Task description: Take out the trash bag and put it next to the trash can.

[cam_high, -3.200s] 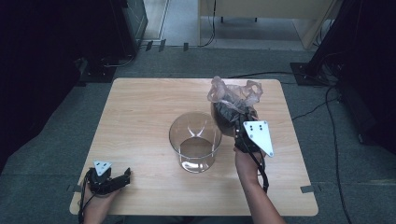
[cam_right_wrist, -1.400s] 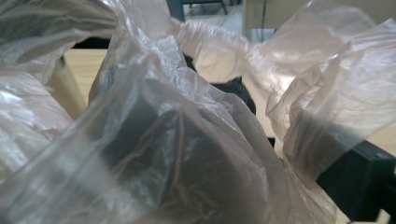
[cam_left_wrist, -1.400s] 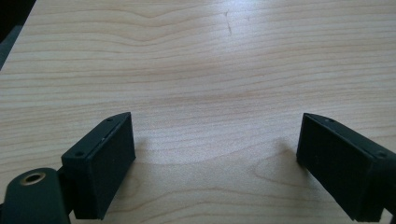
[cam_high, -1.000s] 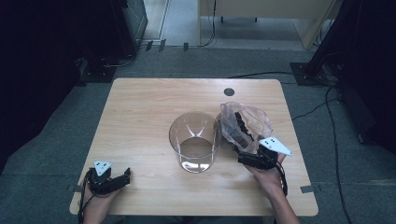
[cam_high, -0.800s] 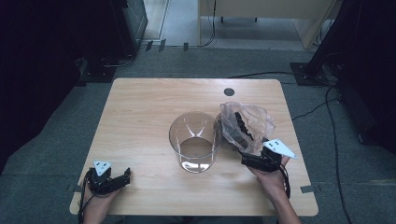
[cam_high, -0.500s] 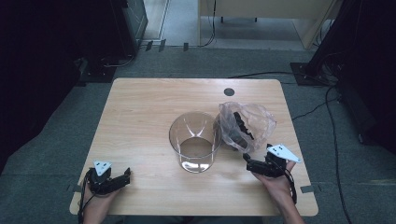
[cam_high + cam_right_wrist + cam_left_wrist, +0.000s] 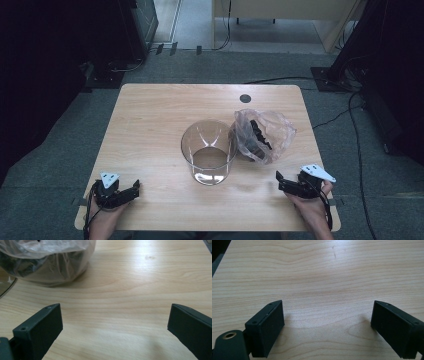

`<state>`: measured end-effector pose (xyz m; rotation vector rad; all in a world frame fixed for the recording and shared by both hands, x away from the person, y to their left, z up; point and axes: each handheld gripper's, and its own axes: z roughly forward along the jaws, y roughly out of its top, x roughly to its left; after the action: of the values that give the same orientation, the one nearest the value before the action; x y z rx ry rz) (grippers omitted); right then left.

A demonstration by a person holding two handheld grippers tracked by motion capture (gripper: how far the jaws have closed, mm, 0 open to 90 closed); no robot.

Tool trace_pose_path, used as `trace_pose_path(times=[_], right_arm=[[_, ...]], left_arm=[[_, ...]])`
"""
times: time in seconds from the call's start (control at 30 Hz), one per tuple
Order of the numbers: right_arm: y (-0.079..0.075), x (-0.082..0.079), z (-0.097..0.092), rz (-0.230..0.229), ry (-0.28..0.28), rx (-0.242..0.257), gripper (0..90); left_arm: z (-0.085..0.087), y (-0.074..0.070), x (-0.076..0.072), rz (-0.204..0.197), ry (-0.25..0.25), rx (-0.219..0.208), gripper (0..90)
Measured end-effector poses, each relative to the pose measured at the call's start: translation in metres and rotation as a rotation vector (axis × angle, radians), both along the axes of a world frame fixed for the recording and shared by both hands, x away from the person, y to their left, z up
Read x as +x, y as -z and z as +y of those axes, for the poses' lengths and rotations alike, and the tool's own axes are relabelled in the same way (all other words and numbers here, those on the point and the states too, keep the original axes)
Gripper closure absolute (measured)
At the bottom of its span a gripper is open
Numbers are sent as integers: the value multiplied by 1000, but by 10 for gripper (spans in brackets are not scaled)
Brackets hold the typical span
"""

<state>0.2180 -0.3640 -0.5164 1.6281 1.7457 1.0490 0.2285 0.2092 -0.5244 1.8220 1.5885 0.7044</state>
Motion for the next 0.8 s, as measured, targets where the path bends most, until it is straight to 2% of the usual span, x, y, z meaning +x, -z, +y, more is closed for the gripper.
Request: trace_pose_path(times=[0.17,0.27,0.37,0.53,0.7,0.8], right_arm=[[2,-7,-6,23,22,-43,0],[3,-9,-12,40,37,-35,0],[6,-10,-17,93,69,-56,0],[9,-9,-25,165,108,-32,0],[11,-11,-26,163,100,-75,0],[12,-10,-25,170,108,-122,0]], left_arm=[[0,0,0,0,0,0,108],[0,0,0,0,0,0,107],[0,0,0,0,0,0,108],[0,0,0,0,0,0,107],[0,0,0,0,0,0,107],[0,0,0,0,0,0,107]])
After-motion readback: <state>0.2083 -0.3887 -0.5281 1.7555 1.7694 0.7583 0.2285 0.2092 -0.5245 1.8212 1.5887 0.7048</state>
